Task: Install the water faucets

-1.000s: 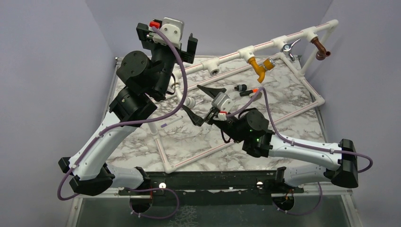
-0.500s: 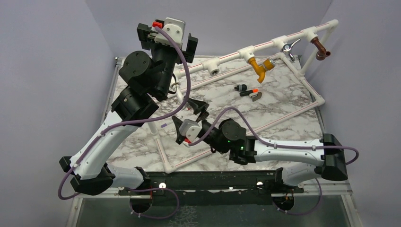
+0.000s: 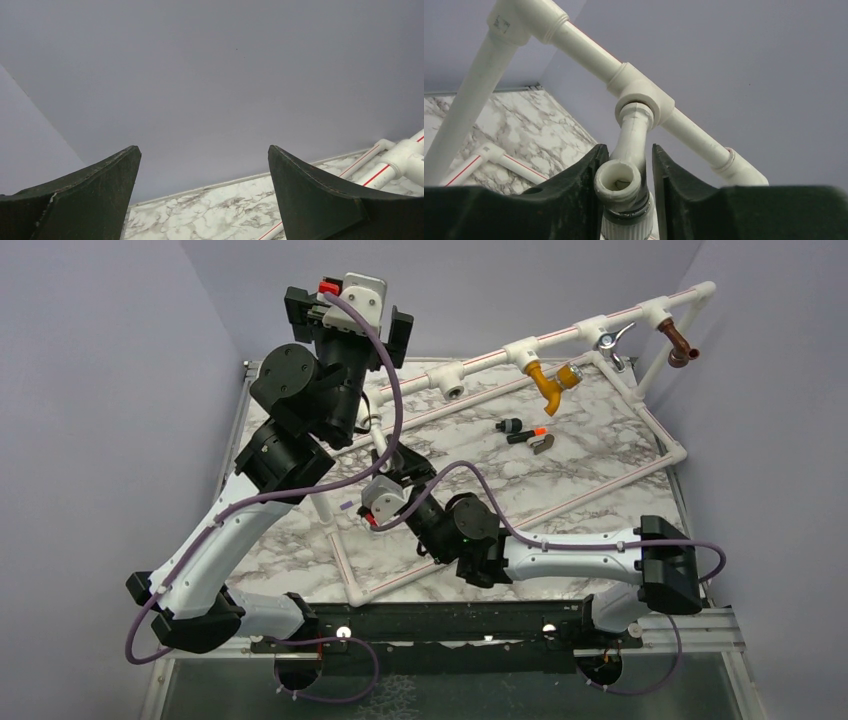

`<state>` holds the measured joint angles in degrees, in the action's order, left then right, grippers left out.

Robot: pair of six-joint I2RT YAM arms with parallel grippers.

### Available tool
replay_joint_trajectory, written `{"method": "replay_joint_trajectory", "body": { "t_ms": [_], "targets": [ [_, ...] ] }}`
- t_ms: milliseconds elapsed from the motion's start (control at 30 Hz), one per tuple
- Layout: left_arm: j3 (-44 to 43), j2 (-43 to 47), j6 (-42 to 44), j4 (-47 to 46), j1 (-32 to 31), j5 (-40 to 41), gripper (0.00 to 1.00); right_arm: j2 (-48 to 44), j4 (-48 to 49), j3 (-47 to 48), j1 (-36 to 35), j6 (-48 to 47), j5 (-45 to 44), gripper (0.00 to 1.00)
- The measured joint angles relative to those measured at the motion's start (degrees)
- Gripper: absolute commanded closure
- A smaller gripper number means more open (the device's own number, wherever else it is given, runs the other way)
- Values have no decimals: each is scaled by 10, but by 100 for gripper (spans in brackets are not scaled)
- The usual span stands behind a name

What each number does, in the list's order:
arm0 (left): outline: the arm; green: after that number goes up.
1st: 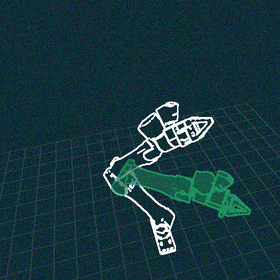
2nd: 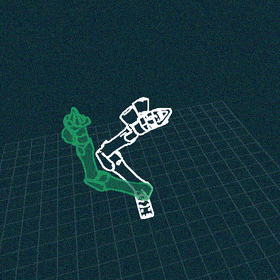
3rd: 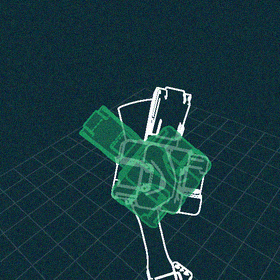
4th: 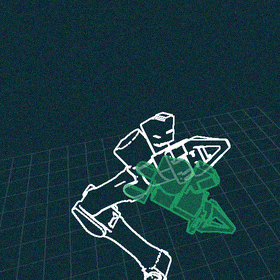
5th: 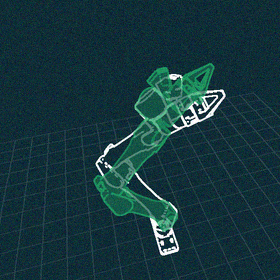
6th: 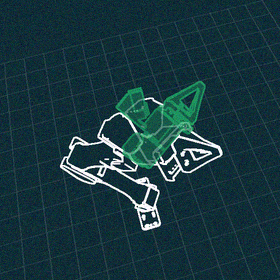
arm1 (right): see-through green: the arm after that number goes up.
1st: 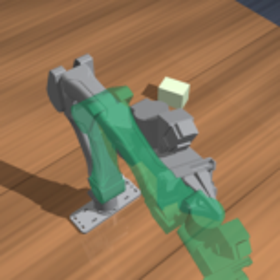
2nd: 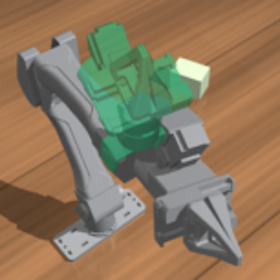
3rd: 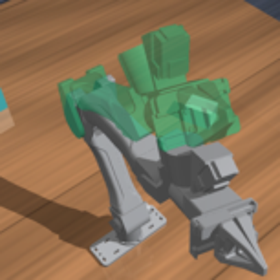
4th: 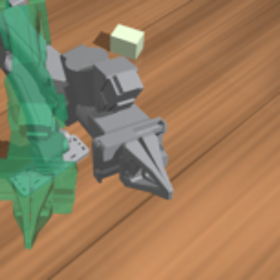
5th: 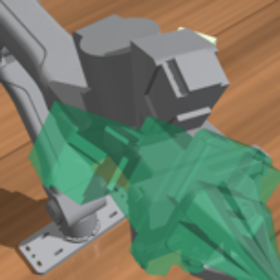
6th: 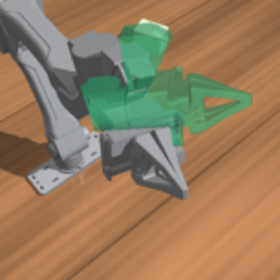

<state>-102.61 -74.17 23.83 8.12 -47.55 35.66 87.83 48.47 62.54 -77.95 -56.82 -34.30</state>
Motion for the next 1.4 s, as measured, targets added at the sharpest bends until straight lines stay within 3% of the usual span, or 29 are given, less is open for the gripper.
{"method": "replay_joint_trajectory", "body": {
  "t_ms": [133, 200, 467, 733, 1400],
  "targets": [
    [0, -3, 0, -2, 16, 0, 1, 10, 19, 4, 0, -2, -14, 93],
    [0, -5, -2, -2, 25, 0, 1, 10, 25, 5, -2, 0, -22, 100],
    [2, -20, -11, -2, 59, -1, 1, 11, 35, 5, -3, 54, -31, 100],
    [3, -21, -16, -2, 66, -1, 1, 18, 74, 5, -3, 183, -66, 99],
    [3, -15, -18, 0, 66, -3, 1, 6, 162, -47, -1, 753, -155, 99]
  ]
}}
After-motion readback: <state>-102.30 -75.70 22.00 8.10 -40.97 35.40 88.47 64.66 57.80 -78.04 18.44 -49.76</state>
